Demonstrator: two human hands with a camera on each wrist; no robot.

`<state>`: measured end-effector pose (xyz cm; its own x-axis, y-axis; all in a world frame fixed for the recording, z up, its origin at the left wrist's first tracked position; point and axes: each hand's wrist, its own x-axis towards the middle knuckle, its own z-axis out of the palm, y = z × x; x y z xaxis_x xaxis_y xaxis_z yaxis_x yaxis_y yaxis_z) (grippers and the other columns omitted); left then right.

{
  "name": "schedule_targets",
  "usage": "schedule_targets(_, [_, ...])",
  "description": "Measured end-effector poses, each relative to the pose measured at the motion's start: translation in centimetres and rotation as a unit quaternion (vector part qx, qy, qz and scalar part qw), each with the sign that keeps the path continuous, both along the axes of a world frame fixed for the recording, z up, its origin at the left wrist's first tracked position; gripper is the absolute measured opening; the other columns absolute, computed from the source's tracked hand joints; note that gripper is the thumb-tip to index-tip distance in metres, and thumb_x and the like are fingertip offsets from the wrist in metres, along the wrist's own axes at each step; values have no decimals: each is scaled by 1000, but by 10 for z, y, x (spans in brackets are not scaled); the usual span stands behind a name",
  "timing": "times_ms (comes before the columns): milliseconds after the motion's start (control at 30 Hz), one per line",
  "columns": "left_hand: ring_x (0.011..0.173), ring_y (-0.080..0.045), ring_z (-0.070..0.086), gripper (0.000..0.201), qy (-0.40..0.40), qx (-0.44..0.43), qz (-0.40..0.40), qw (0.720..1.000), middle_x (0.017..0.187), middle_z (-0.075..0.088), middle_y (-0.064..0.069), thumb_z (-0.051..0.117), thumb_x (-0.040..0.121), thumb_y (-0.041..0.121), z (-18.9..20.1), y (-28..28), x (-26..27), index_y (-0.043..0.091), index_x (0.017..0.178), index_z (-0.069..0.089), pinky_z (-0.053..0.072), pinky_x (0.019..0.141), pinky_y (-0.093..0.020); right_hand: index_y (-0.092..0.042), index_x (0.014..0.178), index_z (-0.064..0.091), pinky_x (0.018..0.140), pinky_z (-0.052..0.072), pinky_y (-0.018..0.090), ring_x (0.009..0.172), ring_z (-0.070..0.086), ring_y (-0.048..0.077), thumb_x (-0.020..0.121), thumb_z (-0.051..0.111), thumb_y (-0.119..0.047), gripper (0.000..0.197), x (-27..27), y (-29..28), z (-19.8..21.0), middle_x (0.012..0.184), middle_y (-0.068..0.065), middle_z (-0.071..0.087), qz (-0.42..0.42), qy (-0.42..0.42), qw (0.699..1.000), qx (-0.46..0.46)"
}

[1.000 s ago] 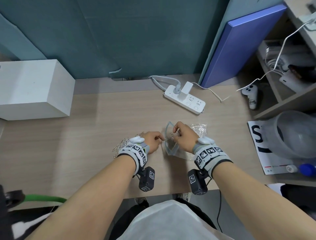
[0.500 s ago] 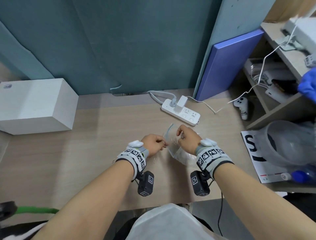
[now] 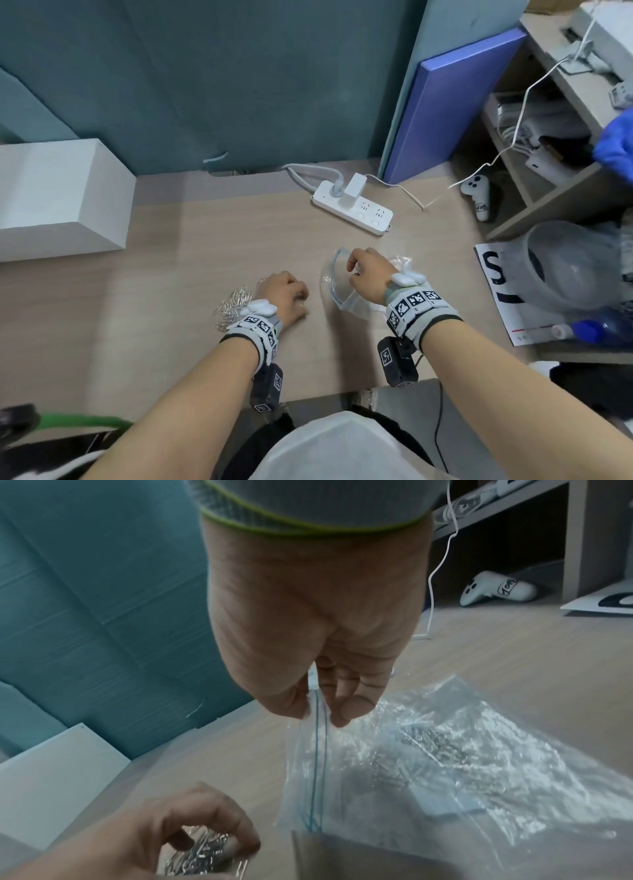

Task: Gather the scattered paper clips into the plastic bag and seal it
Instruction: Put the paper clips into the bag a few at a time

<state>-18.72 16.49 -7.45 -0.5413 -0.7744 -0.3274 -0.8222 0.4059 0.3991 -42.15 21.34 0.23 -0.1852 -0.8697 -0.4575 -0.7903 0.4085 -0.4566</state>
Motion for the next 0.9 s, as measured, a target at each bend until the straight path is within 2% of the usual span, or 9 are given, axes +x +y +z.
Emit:
schedule_targets(67, [100,-21,53,27,12,-20,4,1000,108,58,11,78,70,42,-12,7,-3,35,94,69,48,87,-37,-27,103,57,81,46,36,94,58,25,89,54,-12,21,5,3,-10,107,-2,50,12,-5,1000,6])
schedule_targets(200, [94,-23,54,18,28,-48,26,998,99,60,9,77,72,18,-18,7,3,29,82,67,47,79,-36,-31,101,56,83,49,39,90,59,22,91,53,-16,18,15,2,-19,106,-4,51,37,-23,999,11])
schedule_targets(333, [99,-23,53,15,-7,-33,21,999,100,58,9,72,78,15,-15,-4,29,28,83,65,41,81,-35,-29,101,57,82,48,38,90,58,23,92,54,-16,15,24,-8,-20,106,-1,52,48,-35,998,-1])
schedule_targets(433, [104,-20,52,17,-10,-31,55,998,104,54,13,74,76,34,-8,-10,52,34,90,64,40,85,-35,-27,101,57,79,47,37,88,57,21,92,54,-17,14,34,-15,-18,104,-3,51,53,-54,997,-12])
schedule_targets(533, [111,-14,46,64,-64,-48,81,994,119,45,13,77,57,66,1,-11,67,46,114,57,42,89,-36,-28,101,57,76,48,37,85,57,21,93,54,-18,13,39,-18,-19,101,-5,49,52,-59,997,-13])
schedule_targets(600, [114,-14,41,86,-95,-32,85,991,125,38,10,78,50,73,3,-9,71,53,127,46,47,87,-37,-28,102,57,78,48,37,84,57,21,93,54,-19,13,42,-19,-21,100,-5,48,51,-60,997,-7])
schedule_targets(633, [114,-16,39,87,-92,-20,90,992,125,36,8,80,52,70,1,-8,71,54,129,44,49,86,-37,-27,103,57,79,48,37,84,57,22,93,54,-18,14,44,-19,-22,101,-4,48,51,-62,997,-3])
schedule_targets(800, [102,-21,46,44,-26,0,109,994,109,40,7,80,75,39,-12,-8,66,40,110,54,47,76,-32,-26,104,57,82,50,39,86,59,25,92,52,-16,17,52,-16,-24,104,-2,50,52,-61,997,10])
schedule_targets(900, [96,-24,51,27,-17,18,105,994,106,46,3,75,83,26,-15,-13,64,31,102,57,47,74,-33,-27,104,57,83,51,41,86,60,24,92,53,-16,17,53,-14,-23,103,-3,49,48,-65,997,14])
